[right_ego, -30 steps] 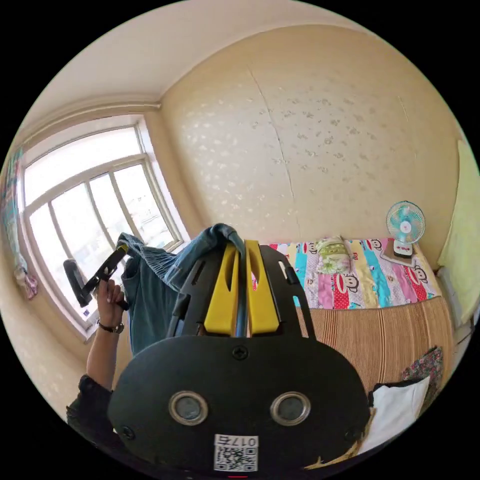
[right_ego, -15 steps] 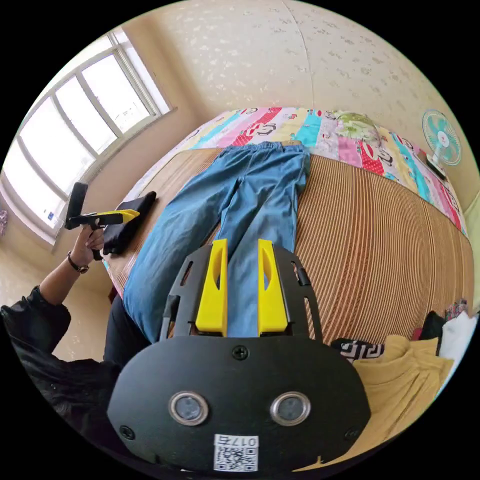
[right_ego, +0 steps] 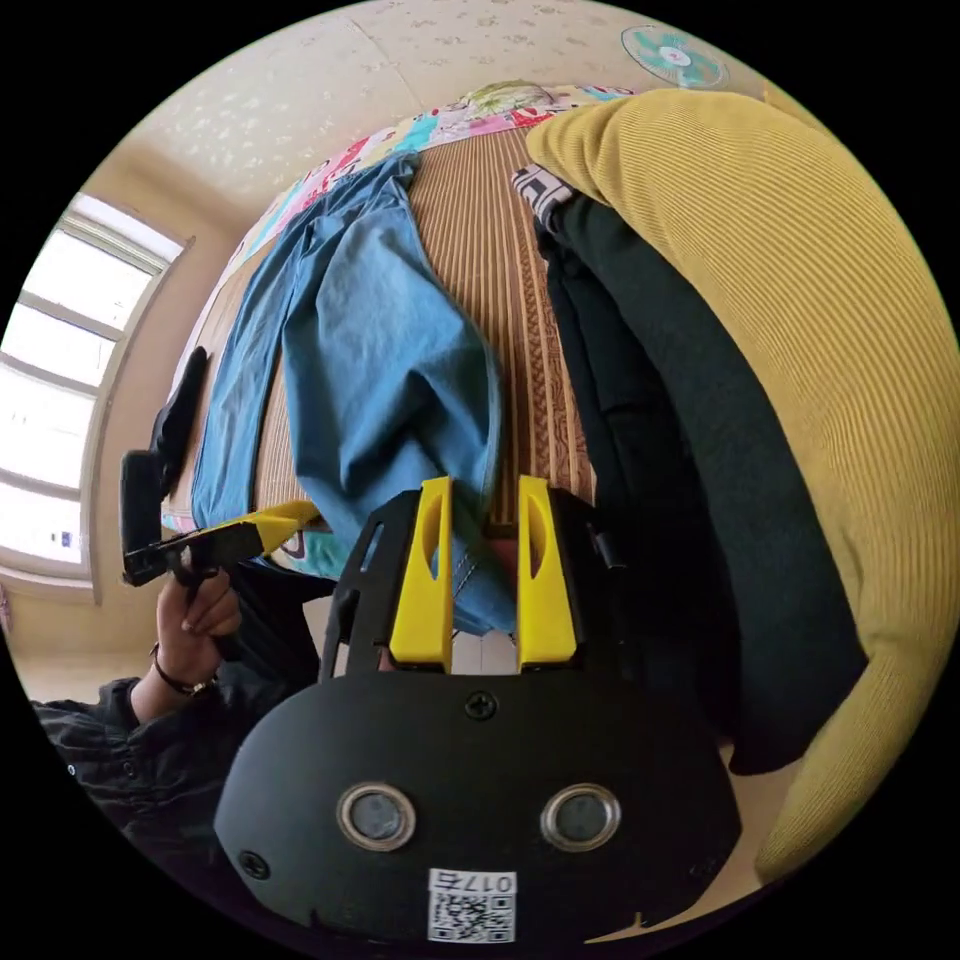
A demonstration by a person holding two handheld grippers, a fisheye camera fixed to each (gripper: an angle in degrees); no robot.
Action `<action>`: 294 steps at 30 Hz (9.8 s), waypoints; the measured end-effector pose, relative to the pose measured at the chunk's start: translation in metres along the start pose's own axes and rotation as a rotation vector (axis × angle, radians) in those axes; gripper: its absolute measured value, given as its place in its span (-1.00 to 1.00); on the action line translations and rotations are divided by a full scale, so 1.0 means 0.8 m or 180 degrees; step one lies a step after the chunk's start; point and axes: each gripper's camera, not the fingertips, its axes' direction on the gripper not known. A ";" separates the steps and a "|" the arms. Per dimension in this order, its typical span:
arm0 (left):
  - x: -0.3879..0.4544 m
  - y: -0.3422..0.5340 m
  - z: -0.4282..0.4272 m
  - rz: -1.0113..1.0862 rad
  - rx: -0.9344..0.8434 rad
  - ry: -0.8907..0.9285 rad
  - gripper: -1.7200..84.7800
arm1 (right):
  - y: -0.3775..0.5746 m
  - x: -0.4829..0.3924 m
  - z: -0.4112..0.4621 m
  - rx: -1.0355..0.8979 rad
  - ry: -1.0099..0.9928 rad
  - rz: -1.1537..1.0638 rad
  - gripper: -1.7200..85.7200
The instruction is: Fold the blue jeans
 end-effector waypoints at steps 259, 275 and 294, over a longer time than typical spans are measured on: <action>-0.016 0.086 -0.229 -0.1138 -0.0037 0.1761 -0.79 | 0.099 0.196 -0.116 -0.0095 -0.3402 0.1488 -0.38; 0.162 0.126 -0.390 0.1008 0.0412 0.1852 -0.77 | -0.008 0.152 -0.342 0.1527 -0.5441 -0.0874 -0.79; 0.072 0.099 -0.282 -0.0003 0.0373 0.1274 -0.74 | 0.206 0.392 -0.369 0.2762 -0.0717 0.1879 -0.89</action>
